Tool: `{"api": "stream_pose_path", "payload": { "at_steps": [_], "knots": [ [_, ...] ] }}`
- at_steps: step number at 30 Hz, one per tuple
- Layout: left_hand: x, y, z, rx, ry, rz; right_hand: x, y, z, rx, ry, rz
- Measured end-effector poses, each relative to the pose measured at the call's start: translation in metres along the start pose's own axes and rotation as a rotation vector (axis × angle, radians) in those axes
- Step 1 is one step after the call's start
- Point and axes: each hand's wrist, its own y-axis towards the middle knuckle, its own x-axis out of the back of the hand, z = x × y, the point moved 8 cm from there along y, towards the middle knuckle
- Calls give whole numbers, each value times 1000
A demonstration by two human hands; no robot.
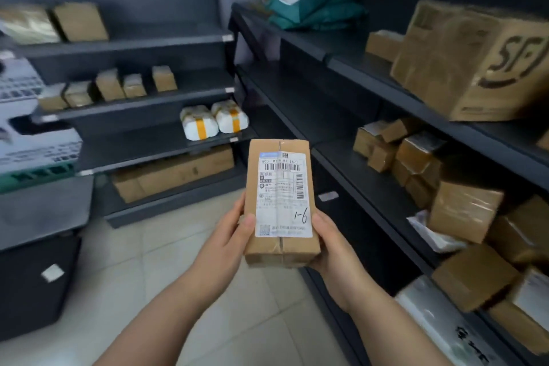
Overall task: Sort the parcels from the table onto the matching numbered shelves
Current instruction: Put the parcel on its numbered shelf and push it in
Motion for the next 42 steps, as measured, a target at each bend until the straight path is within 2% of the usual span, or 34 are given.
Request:
{"api": "stream_pose_path", "payload": {
  "at_steps": [7, 19, 25, 32, 36, 42],
  "knots": [
    [86, 53, 15, 6, 1, -206, -76, 106, 15, -4, -48, 207],
    [195, 190, 33, 59, -19, -555, -151, 303, 71, -74, -128, 431],
    [232, 224, 59, 133, -76, -752, -188, 366, 63, -146, -157, 482],
    [309, 261, 95, 165, -113, -791, -249, 421, 57, -177, -194, 501],
    [363, 296, 100, 181, -58, -715, -288, 461, 63, -155, -160, 464],
    [452, 332, 86, 110, 25, -618, -362, 505, 81, -108, -107, 450]
  ]
}}
